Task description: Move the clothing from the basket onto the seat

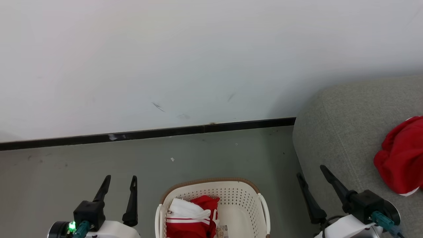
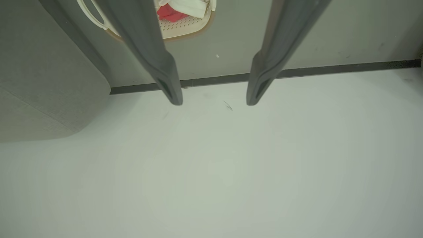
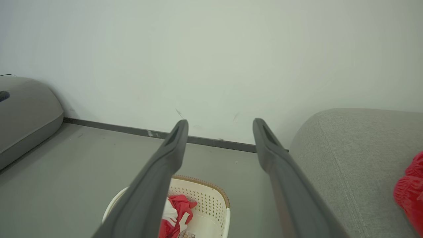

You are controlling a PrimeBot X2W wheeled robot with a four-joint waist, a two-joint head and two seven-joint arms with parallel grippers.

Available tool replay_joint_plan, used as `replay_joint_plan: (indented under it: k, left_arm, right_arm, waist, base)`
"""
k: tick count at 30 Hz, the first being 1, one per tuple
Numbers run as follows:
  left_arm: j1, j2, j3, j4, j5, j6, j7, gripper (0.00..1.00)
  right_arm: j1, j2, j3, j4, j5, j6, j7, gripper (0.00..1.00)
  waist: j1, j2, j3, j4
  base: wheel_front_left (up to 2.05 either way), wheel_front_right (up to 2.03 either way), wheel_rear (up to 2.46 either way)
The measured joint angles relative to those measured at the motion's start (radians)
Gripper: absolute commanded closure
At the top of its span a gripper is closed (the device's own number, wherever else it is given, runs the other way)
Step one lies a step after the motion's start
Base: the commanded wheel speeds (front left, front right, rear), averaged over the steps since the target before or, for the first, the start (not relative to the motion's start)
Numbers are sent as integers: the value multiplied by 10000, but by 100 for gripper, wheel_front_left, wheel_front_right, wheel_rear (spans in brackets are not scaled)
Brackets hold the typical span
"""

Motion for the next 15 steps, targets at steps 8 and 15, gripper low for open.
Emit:
replay_joint_plan:
  k: [8,15]
  left_arm:
    - [-543,8,-901,688,318,-531,543,0]
    - [-1107,-194,-1718,1432,608,-1011,892,0]
  right_arm:
    - [5,8,-481,-336,-107,-2,0,0]
    - [11,13,-796,-660,-144,-2,0,0]
  waist:
    - [0,0,401,-72]
    - [0,0,844,-165]
  base:
    - [0,0,0]
    - [0,0,0]
